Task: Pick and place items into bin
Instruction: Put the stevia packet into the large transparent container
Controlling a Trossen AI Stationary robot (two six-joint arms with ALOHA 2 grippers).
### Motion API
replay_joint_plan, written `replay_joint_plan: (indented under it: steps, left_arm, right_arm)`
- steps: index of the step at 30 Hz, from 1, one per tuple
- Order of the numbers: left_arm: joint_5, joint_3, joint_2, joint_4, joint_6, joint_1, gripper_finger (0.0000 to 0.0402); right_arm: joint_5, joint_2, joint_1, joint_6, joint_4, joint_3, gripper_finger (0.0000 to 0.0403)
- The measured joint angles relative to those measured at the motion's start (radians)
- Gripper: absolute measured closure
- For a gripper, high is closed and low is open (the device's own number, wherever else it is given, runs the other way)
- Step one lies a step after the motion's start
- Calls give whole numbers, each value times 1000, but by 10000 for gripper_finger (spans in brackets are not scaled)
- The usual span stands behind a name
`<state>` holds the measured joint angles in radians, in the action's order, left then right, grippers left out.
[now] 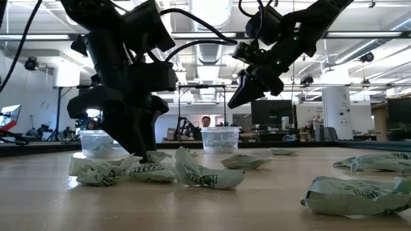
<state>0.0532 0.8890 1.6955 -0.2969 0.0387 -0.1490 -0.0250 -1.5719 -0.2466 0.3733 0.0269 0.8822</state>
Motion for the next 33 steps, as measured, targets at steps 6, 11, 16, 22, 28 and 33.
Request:
replay_joint_plan:
  steps: [6, 11, 16, 22, 28, 33]
  left_arm:
    - [-3, -1, -1, -7, 2, 0, 349]
    - [4, -2, -4, -8, 28, 0, 393]
    - [46, 9, -12, -20, 31, 2, 396]
    - [244, 33, -73, -64, 25, 1, 396]
    - [448, 34, -189, -150, -28, -2, 396]
    - [636, 22, -283, -369, -211, -2, 396]
  right_arm:
    - [0, 0, 0, 0, 0, 0, 335]
    - [0, 0, 0, 0, 0, 0, 335]
    - [0, 0, 0, 0, 1, 0, 335]
    - [0, 0, 0, 0, 5, 0, 335]
    - [0, 0, 0, 0, 8, 0, 335]
    - [0, 0, 0, -3, 20, 0, 335]
